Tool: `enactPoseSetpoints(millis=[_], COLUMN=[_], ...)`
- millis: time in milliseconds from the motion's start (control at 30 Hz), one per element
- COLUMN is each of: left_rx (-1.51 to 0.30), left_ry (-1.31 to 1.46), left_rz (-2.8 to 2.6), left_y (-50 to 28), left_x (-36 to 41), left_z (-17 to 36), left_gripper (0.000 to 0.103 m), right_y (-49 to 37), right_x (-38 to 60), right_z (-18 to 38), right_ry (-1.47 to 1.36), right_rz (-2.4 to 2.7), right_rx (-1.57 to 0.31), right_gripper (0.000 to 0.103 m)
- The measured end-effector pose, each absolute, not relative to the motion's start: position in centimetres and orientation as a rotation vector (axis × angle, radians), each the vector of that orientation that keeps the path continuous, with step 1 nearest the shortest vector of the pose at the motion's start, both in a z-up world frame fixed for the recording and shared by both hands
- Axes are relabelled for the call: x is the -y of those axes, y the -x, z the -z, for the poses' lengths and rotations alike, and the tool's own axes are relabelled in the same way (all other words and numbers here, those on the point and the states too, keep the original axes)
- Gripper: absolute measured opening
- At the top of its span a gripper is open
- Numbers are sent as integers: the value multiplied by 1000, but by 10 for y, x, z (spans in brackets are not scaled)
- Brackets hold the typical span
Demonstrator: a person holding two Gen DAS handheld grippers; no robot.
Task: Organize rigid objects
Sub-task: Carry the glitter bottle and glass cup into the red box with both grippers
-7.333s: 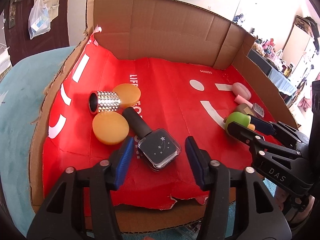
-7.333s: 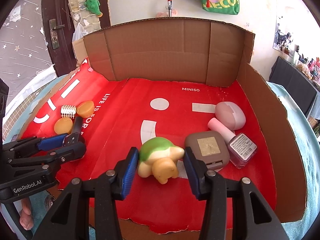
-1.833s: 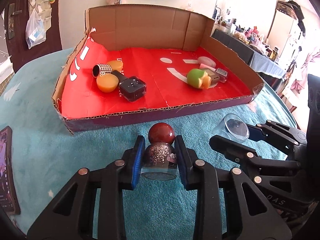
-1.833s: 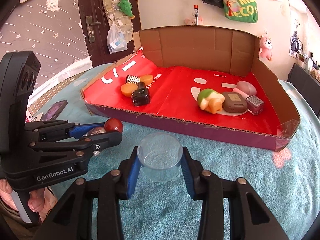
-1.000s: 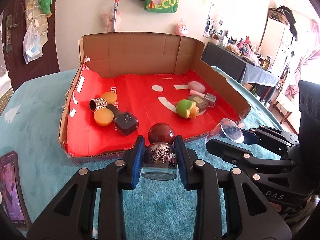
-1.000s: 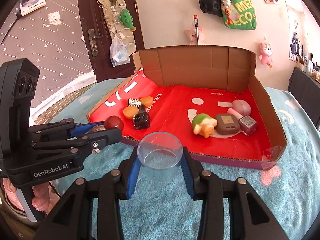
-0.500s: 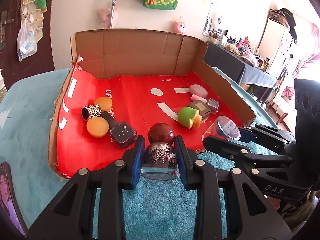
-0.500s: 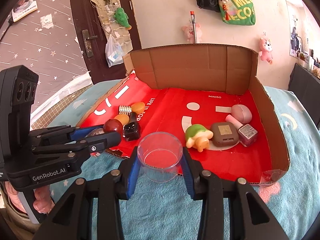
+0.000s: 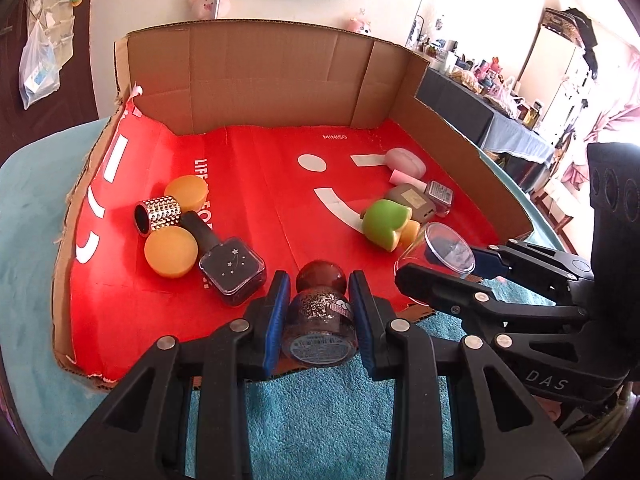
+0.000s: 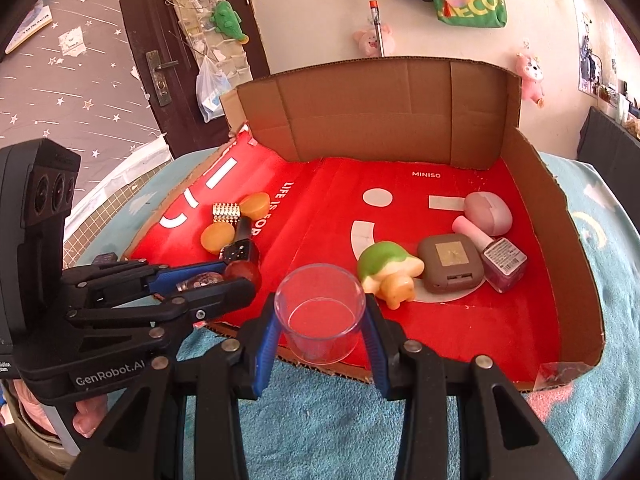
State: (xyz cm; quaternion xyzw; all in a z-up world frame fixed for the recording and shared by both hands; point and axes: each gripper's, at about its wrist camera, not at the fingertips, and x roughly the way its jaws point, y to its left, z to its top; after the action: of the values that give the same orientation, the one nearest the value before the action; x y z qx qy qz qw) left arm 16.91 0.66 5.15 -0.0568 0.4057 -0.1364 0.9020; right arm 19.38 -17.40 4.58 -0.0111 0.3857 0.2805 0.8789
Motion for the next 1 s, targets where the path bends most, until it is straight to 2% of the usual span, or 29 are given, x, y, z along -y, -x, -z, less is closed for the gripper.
enactPoseSetpoints(millis=[400,1000], left_rx=[-890,-857], left_ry=[128,99], left_rz=[272,157], left_y=[-190,-204], left_x=[-11,-21], left_z=[-32,-23], left_gripper=[28,28], right_y=[-212,-222], right_x=[173,165], right_z=[-31,-22], right_ry=[5,73], right_rz=[-579,-515], right_rx=[-860,-866], right_gripper=[42,41])
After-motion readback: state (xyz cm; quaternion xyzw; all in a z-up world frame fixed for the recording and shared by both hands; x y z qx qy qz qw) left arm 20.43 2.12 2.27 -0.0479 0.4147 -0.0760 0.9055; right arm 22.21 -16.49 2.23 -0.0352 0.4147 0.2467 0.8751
